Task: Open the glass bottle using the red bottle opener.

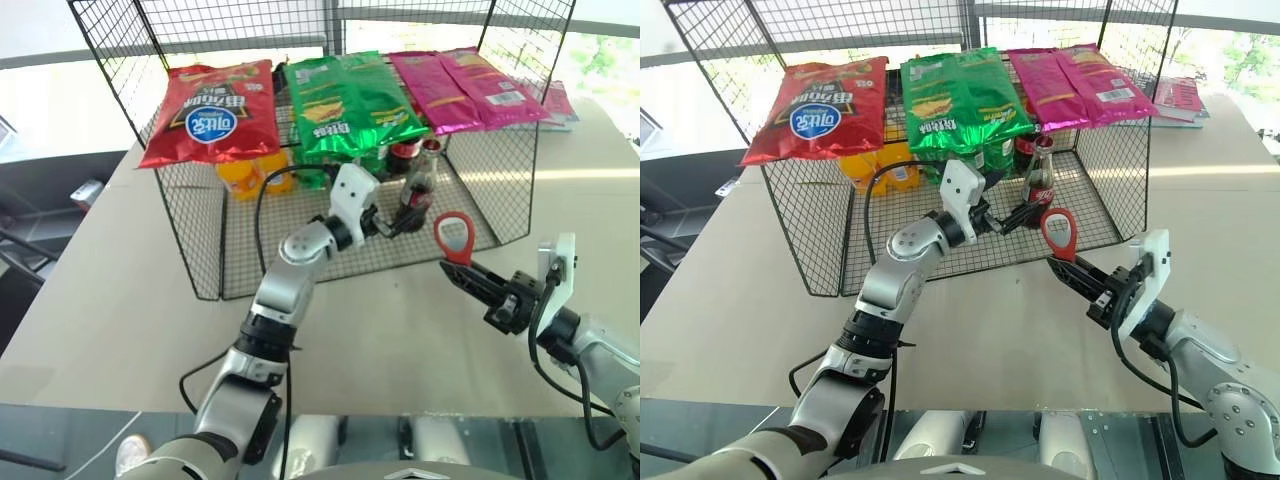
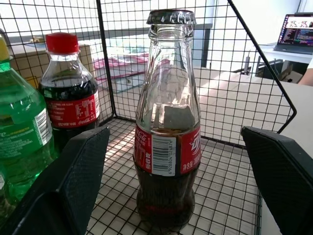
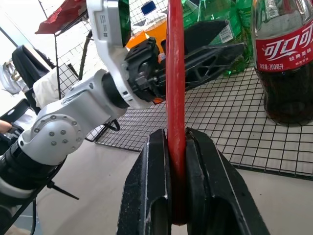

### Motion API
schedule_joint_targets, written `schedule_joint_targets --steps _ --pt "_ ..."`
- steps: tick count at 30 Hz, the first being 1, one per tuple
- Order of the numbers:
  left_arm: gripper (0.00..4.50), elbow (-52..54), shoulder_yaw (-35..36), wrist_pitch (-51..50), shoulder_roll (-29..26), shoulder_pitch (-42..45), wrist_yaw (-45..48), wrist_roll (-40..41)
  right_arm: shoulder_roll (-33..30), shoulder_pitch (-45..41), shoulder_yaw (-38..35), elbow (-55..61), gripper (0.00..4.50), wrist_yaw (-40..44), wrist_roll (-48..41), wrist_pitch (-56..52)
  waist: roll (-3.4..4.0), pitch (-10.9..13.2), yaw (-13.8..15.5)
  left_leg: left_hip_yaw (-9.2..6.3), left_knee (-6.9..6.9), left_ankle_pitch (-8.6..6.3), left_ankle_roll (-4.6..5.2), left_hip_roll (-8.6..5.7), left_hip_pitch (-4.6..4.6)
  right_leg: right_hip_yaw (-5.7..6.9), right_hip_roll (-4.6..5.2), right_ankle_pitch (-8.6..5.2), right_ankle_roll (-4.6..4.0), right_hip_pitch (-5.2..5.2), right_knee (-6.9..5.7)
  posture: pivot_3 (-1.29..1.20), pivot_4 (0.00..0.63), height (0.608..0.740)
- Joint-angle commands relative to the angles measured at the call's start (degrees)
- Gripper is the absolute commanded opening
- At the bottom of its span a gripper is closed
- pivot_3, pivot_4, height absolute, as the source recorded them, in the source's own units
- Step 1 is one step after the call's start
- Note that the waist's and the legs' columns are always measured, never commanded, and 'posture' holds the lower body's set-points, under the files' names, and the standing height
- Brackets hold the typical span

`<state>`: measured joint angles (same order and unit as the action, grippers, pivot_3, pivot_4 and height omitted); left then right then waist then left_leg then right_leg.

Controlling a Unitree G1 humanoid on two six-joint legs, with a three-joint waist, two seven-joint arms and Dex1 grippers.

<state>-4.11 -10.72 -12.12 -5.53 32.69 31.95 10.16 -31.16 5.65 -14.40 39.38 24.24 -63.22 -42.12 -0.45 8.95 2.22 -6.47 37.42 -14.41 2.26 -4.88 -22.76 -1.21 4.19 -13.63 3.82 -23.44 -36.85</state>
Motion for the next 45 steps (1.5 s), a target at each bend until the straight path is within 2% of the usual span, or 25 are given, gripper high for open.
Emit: schedule_joint_targets --steps 1,6,15,32,45 --pt "4.46 5.64 -2.84 -0.95 0.98 -3.3 -0.7 -0.73 -0.39 -0.92 -0.33 0.78 0.0 0.52 -0.73 1.29 0.0 0.0 -0.01 0.0 0.0 0.0 0.0 0.0 0.0 0.0 0.0 0.0 0.0 0.0 0.0 0.0 0.15 0.74" --pt "4.46 8.49 -4.43 -1.32 1.88 -4.76 -2.49 -2.59 -0.47 -1.07 -0.28 0.59 0.0 0.71 -0.72 1.21 -0.01 -0.02 0.17 0.0 0.0 0.0 0.01 -0.03 -0.01 0.0 0.02 0.0 0.0 0.02 0.03 0.0 0.15 0.74" --pt "4.46 12.01 -5.92 2.69 -2.12 -4.27 -8.4 -14.32 -0.38 -1.03 -0.15 0.59 0.0 0.58 -1.06 1.08 -0.01 -0.02 0.14 0.05 0.0 0.0 0.01 -0.03 0.0 -0.03 0.01 0.0 0.0 0.01 0.04 0.0 0.15 0.74" --pt "4.46 12.93 -3.68 1.6 -4.2 -4.01 -11.01 -18.55 -0.85 -2.06 0.22 -0.57 0.0 1.42 -0.99 0.86 0.0 -0.03 0.01 0.06 0.0 0.0 0.0 0.0 0.0 -0.04 -0.01 0.0 0.0 -0.01 0.0 0.0 0.15 0.74" --pt "4.46 12.71 1.75 -2.83 -5.58 -1.66 -15.75 -19.89 -0.76 -2.93 0.84 -1.63 0.0 2.22 -0.71 0.82 0.0 -0.03 -0.14 0.07 0.02 0.0 0.0 0.03 0.04 -0.04 -0.04 0.0 0.0 -0.02 -0.12 0.0 0.15 0.74"
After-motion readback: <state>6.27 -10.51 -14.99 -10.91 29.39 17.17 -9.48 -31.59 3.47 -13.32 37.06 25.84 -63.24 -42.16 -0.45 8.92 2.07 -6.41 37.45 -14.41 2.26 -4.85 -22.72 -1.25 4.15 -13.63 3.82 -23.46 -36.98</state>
